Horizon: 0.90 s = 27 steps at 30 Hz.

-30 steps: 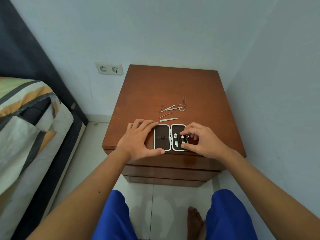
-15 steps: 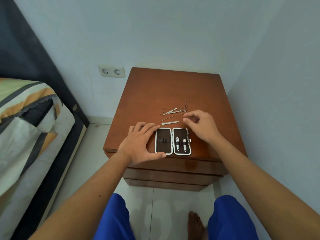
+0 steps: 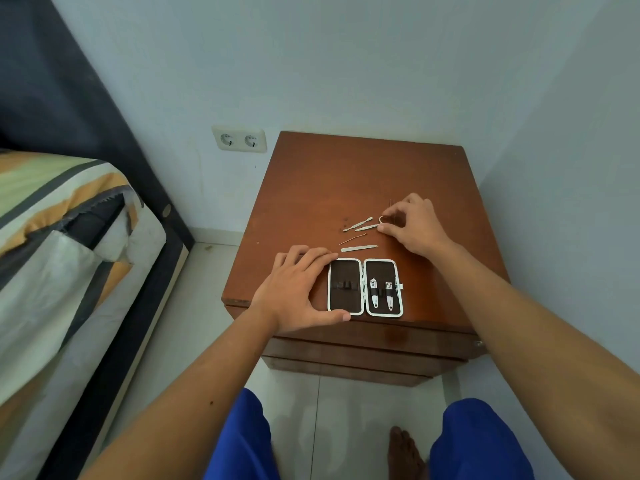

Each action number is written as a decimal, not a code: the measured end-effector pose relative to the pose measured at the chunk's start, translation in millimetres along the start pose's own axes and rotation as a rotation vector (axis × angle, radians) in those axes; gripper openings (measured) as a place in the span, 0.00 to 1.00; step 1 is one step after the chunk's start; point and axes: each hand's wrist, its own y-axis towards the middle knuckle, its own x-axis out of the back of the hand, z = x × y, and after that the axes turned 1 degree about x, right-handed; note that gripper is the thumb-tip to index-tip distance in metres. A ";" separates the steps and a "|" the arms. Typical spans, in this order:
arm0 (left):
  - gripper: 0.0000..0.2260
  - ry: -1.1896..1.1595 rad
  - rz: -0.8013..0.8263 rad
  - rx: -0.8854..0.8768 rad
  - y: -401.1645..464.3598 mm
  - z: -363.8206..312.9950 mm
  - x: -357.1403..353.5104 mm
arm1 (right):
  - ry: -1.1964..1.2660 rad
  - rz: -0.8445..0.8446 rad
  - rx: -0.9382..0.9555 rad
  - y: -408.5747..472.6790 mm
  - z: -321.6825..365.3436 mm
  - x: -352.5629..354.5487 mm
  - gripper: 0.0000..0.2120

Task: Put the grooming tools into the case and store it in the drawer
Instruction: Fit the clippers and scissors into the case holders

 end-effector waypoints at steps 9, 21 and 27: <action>0.47 -0.005 -0.005 0.002 0.3 -0.2 -0.2 | 0.234 0.023 0.081 -23.1 7.7 7.0 0.04; 0.48 0.008 -0.010 0.002 -0.6 -1.2 0.0 | 0.384 0.039 -0.058 -51.7 -8.2 17.4 0.07; 0.48 0.019 -0.035 -0.006 -1.7 -3.0 0.4 | 0.594 -0.039 -0.167 -53.1 -12.6 13.1 0.13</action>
